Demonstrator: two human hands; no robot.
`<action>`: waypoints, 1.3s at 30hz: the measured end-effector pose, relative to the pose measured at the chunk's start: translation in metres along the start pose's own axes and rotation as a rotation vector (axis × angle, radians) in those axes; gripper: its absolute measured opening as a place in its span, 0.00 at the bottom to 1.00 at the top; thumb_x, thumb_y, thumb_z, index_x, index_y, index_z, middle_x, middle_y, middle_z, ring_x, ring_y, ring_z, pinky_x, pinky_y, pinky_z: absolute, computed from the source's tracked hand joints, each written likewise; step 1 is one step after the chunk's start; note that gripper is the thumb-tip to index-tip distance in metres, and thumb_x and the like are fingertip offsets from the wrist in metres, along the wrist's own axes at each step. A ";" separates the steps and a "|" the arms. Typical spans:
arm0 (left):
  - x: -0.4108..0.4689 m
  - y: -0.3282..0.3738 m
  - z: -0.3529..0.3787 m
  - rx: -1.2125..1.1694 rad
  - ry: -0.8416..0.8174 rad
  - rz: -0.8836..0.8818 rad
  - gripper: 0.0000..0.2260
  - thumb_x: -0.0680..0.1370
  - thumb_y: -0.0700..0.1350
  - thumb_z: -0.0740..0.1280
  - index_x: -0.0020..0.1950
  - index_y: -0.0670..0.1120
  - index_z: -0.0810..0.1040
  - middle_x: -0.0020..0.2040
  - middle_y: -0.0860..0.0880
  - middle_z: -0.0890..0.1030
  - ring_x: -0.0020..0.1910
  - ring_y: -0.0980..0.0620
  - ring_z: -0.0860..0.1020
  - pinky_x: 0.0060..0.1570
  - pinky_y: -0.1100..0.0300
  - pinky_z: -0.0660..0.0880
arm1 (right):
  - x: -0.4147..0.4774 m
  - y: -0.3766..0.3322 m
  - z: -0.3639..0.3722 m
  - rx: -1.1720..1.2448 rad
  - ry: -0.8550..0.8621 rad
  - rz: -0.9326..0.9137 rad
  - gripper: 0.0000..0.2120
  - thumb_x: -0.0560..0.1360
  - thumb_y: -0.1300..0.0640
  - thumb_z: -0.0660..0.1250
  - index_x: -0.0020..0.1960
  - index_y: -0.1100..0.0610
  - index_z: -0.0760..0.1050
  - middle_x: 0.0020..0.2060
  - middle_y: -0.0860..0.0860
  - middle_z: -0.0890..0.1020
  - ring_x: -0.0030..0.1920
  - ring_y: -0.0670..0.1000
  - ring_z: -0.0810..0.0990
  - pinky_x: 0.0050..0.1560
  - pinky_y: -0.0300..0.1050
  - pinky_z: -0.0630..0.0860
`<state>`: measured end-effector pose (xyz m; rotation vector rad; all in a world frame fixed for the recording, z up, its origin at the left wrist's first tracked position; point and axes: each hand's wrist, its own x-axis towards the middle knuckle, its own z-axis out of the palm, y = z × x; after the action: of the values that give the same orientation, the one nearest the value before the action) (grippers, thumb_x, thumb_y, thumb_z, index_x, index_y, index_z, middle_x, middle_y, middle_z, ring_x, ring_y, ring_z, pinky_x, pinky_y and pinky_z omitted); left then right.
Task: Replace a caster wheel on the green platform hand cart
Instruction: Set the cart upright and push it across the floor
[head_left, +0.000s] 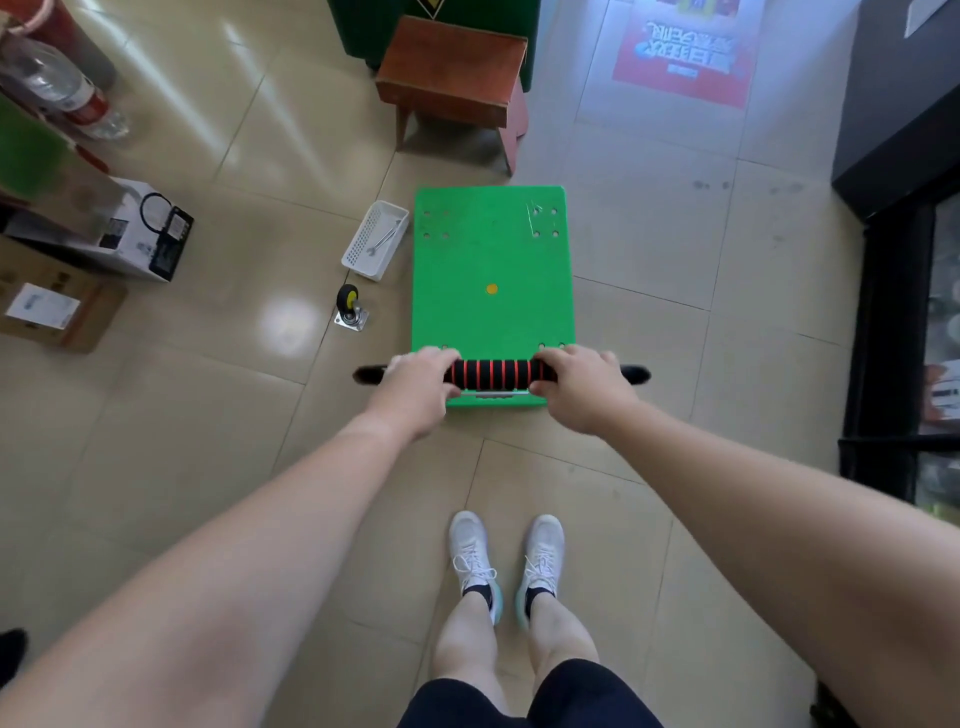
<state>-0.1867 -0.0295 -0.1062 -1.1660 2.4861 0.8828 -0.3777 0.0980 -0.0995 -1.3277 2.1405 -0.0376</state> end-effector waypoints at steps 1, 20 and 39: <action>0.009 0.000 -0.004 -0.007 -0.011 -0.012 0.09 0.81 0.42 0.69 0.60 0.51 0.78 0.56 0.49 0.79 0.58 0.43 0.76 0.66 0.40 0.72 | 0.009 0.001 -0.005 -0.006 0.001 0.001 0.13 0.81 0.44 0.61 0.63 0.47 0.73 0.50 0.49 0.77 0.49 0.52 0.72 0.62 0.54 0.64; 0.030 -0.001 -0.009 0.025 -0.035 -0.030 0.11 0.81 0.45 0.70 0.63 0.50 0.77 0.56 0.48 0.79 0.57 0.43 0.77 0.64 0.41 0.74 | 0.027 0.002 -0.008 -0.058 -0.044 0.028 0.15 0.81 0.44 0.61 0.64 0.50 0.73 0.47 0.50 0.76 0.47 0.53 0.75 0.52 0.50 0.69; -0.048 0.000 0.033 0.041 -0.032 -0.044 0.08 0.81 0.45 0.70 0.59 0.51 0.78 0.54 0.50 0.80 0.56 0.45 0.76 0.62 0.50 0.71 | -0.051 -0.005 0.032 -0.081 -0.065 0.032 0.14 0.81 0.45 0.60 0.64 0.47 0.71 0.52 0.49 0.77 0.52 0.54 0.74 0.60 0.52 0.66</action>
<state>-0.1564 0.0198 -0.1096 -1.1787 2.4324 0.8284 -0.3417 0.1458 -0.0990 -1.3222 2.1279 0.1049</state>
